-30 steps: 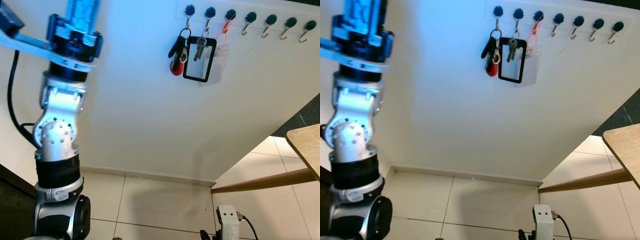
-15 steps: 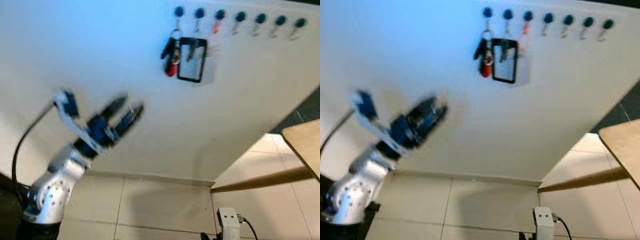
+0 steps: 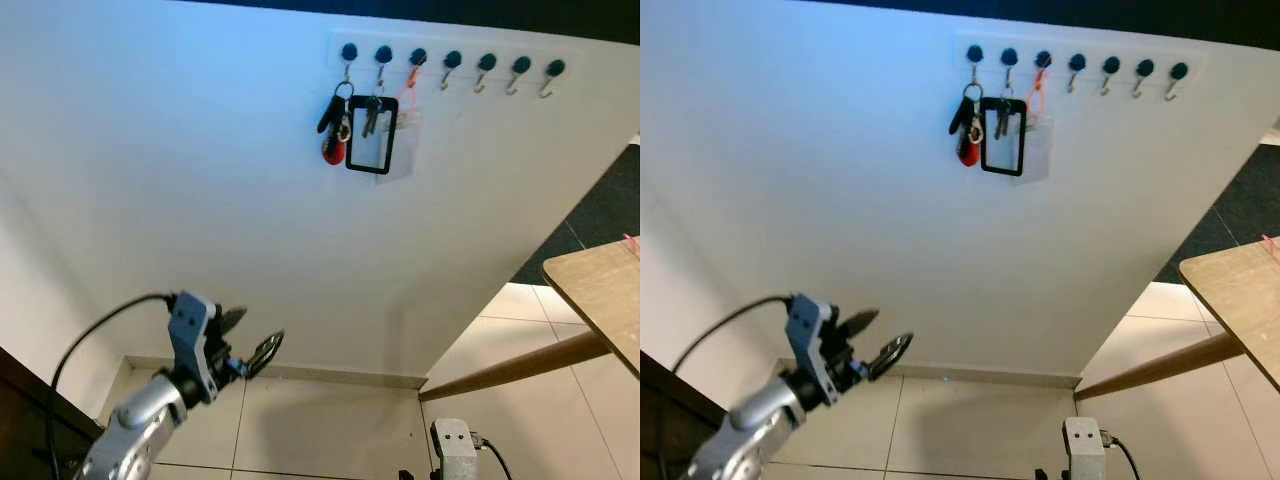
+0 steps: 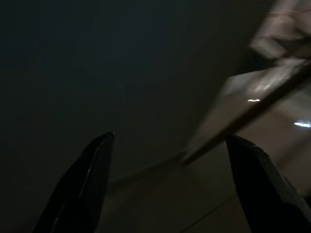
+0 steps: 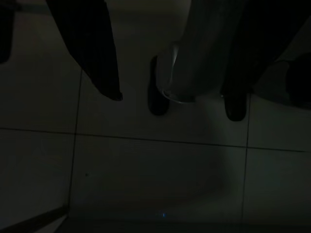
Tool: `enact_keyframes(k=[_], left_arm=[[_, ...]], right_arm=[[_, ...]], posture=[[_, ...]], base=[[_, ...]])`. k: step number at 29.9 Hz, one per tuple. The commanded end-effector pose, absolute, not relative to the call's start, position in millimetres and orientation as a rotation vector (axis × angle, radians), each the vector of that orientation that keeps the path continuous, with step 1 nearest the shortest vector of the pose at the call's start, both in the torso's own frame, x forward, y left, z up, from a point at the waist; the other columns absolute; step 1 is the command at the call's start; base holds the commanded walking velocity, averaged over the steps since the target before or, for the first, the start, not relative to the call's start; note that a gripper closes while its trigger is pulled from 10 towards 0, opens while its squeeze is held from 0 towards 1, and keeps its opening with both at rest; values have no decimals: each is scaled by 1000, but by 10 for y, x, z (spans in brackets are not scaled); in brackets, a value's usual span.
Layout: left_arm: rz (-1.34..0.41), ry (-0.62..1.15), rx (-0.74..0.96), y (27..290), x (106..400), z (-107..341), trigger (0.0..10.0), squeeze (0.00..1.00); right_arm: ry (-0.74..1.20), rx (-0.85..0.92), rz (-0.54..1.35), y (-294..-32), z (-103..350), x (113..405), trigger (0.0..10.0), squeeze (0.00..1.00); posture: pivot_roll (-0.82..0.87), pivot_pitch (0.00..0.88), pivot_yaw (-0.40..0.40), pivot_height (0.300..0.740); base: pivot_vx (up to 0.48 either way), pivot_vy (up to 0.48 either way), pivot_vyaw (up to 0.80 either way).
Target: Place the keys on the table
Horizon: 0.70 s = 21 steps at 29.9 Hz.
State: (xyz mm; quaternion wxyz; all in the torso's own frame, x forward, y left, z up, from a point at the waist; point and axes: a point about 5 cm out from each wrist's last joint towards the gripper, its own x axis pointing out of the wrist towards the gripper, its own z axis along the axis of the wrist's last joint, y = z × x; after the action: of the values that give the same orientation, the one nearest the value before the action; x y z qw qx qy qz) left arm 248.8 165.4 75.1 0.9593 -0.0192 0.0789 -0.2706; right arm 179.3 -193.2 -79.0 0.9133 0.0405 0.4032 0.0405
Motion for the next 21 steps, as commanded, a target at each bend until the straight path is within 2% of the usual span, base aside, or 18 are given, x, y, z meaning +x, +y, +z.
enact_keyframes(k=[1,3,4,6,8,9,14,17,21], left_arm=[[-474,179,16,1687,2481,629,10000,0],[-442,190,32,1710,2488,586,10000,0],[-334,218,101,1790,2515,475,10000,0],[-237,282,180,1880,2525,368,10000,0],[-130,331,199,1999,2530,272,10000,0],[-130,331,199,1999,2530,272,10000,0],[203,440,199,2342,2460,32,10000,0],[253,514,273,2427,2372,-105,10000,0],[222,605,319,2409,2250,-282,10000,0]], right_arm=[[855,83,81,-1937,-820,1739,10000,0],[853,84,81,-1936,-818,1742,10000,0],[849,86,81,-1934,-814,1750,10000,0],[846,88,80,-1936,-811,1753,10000,0],[844,88,79,-1935,-809,1757,10000,0],[844,88,79,-1935,-809,1757,10000,0],[840,88,82,-1926,-804,1769,10000,0],[837,88,82,-1924,-798,1783,10000,0],[832,86,79,-1923,-787,1809,10000,0]], posture=[[27,100,-46,740],[29,103,-45,740],[31,104,-43,740],[32,104,-42,740],[33,104,-41,740],[33,104,-41,740],[36,106,-39,740],[35,106,-37,740],[34,106,-32,740]], base=[[0,0,0],[0,0,0],[0,0,0],[0,0,0],[0,0,0],[0,0,0],[0,0,0],[0,0,0],[0,0,0]])
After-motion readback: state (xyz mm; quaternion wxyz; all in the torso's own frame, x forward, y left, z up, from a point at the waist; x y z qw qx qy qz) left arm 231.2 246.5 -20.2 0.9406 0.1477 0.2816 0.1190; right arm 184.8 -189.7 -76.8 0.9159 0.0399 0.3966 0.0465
